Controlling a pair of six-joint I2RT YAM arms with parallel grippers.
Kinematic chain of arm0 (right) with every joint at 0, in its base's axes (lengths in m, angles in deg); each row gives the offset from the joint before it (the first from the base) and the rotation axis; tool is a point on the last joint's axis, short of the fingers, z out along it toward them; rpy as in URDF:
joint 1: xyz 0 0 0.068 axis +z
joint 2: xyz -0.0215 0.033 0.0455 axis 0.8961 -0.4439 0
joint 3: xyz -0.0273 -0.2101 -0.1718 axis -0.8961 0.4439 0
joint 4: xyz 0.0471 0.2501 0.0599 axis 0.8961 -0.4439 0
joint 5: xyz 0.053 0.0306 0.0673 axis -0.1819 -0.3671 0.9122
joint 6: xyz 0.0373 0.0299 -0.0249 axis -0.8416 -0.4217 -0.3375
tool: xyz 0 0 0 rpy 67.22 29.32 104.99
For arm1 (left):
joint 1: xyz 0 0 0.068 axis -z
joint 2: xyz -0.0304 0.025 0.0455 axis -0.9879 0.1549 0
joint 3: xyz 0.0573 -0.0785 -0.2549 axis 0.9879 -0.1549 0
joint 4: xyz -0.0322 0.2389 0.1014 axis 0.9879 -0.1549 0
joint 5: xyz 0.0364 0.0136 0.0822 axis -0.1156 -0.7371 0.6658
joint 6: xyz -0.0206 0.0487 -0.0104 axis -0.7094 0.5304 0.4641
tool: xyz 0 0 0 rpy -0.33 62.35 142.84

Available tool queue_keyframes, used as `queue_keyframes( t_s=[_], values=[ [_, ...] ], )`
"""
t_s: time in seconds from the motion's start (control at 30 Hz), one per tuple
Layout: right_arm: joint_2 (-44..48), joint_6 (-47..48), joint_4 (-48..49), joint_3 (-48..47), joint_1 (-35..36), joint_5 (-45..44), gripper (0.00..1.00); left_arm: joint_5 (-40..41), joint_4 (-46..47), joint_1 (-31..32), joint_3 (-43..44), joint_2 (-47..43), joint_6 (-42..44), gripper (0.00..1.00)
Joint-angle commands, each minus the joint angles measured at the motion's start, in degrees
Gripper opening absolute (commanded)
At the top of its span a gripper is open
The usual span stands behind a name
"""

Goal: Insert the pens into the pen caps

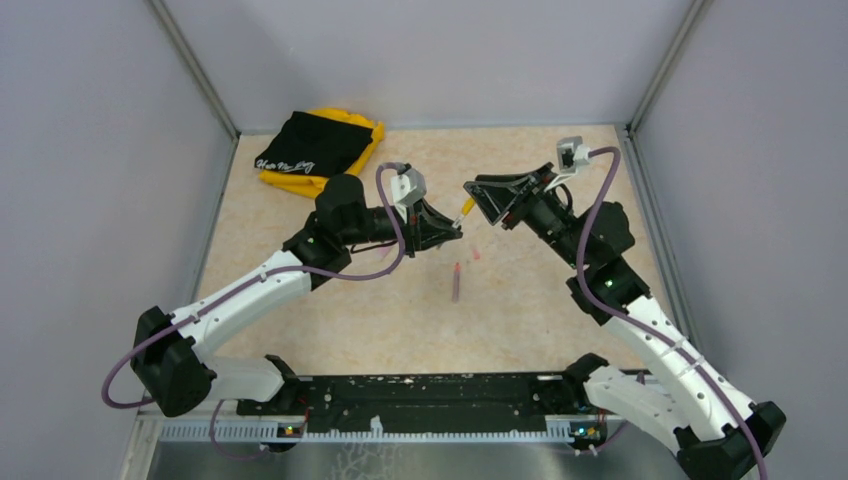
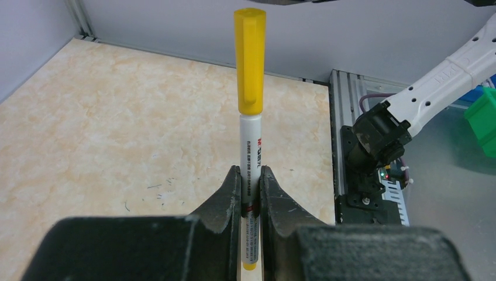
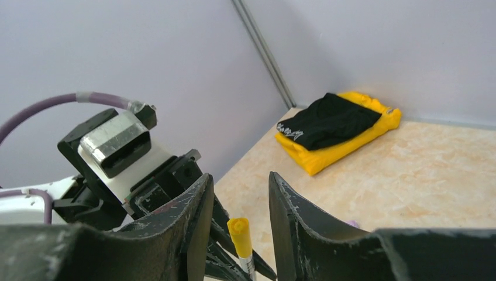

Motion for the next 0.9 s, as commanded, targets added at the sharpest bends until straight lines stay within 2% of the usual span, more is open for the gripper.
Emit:
queue_keyframes(
  t_s=[0.0, 0.33, 0.87],
  values=[
    [-0.98, 0.91, 0.99, -3.55, -0.04, 4.27, 0.37, -2.89, 1.17, 0.27, 1.57, -0.19, 1.21, 0.0],
    [-0.85, 0.74, 4.55, -2.03, -0.04, 9.45, 0.31, -2.34, 1.23, 0.27, 1.58, -0.22, 1.12, 0.0],
    [-1.25, 2.39, 1.28, -1.16, -0.04, 8.13, 0.27, -2.08, 1.51, 0.27, 1.05, -0.89, 1.29, 0.0]
  ],
)
